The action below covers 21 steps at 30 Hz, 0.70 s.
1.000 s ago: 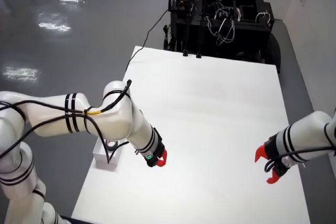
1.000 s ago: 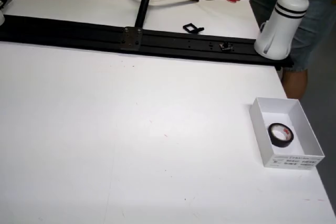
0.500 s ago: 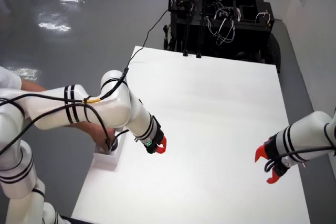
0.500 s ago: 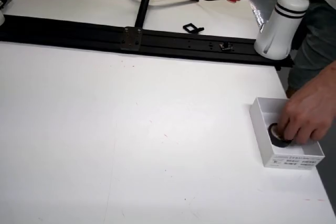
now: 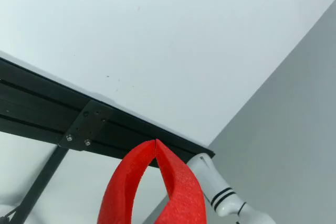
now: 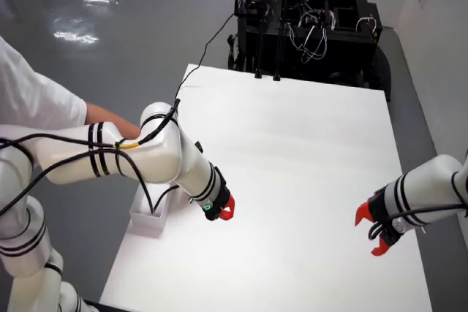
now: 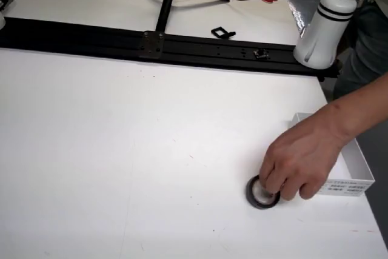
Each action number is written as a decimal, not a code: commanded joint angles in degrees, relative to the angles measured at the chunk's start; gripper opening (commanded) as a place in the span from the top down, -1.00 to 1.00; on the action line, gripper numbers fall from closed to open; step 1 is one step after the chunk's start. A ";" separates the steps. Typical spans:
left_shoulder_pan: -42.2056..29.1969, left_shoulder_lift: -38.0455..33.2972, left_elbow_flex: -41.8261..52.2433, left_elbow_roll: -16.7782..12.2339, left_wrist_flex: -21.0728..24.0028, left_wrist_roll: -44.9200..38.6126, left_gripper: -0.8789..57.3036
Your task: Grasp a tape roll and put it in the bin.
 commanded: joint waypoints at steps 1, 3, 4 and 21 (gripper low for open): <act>-1.68 -0.04 0.00 -0.11 -0.18 0.03 0.98; -1.15 -0.04 0.00 -0.11 -0.18 0.03 0.98; -0.80 -0.04 0.00 -0.11 -0.18 0.03 0.98; 2.37 -0.04 0.00 -0.02 -0.18 0.47 0.98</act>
